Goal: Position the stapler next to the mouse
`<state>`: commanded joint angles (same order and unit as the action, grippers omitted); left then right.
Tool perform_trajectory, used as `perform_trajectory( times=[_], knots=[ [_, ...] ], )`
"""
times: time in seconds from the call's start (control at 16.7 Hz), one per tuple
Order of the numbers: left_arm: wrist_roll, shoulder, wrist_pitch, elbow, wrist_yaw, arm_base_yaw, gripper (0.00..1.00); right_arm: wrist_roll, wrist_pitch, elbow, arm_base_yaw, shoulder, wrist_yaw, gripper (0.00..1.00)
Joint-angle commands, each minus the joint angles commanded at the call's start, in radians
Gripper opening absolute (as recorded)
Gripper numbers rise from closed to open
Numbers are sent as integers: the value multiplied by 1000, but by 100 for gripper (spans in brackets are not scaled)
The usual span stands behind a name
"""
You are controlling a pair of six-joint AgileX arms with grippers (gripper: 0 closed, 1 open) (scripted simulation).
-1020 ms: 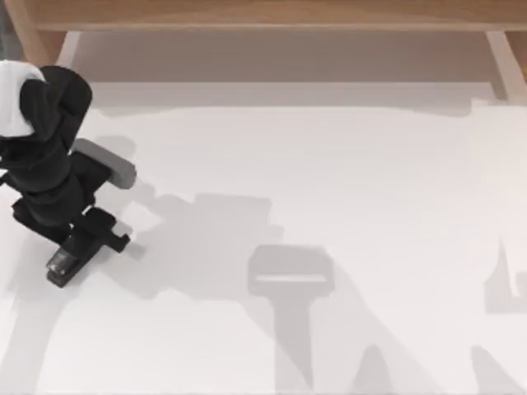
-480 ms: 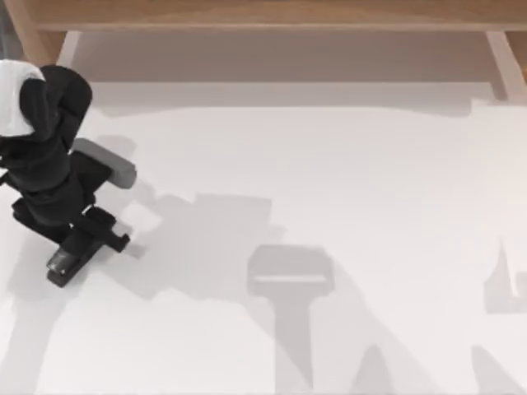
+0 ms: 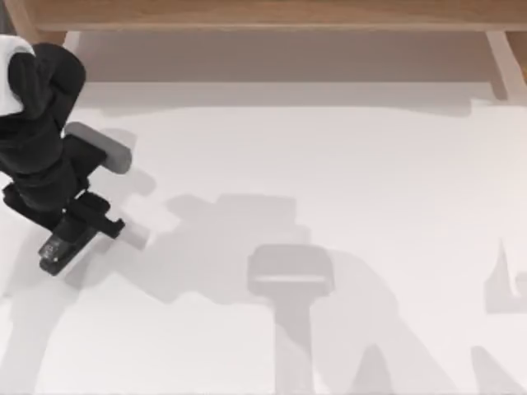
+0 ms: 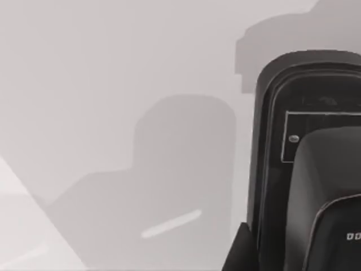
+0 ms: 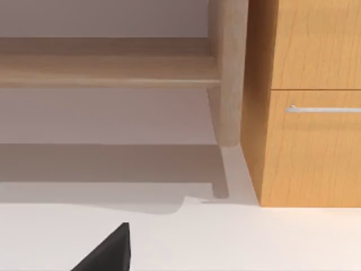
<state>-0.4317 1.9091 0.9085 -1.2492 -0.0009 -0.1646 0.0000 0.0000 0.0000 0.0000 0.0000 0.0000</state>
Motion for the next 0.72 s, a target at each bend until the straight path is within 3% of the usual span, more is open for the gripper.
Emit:
perform_trajectory(
  times=[0.3, 0.72],
  knots=[
    [1, 16, 13, -32, -2, 14, 0, 0, 0, 0, 0, 0, 0, 100],
    [38, 222, 160, -372, -11, 160, 0, 0, 0, 0, 0, 0, 0, 100]
  ],
)
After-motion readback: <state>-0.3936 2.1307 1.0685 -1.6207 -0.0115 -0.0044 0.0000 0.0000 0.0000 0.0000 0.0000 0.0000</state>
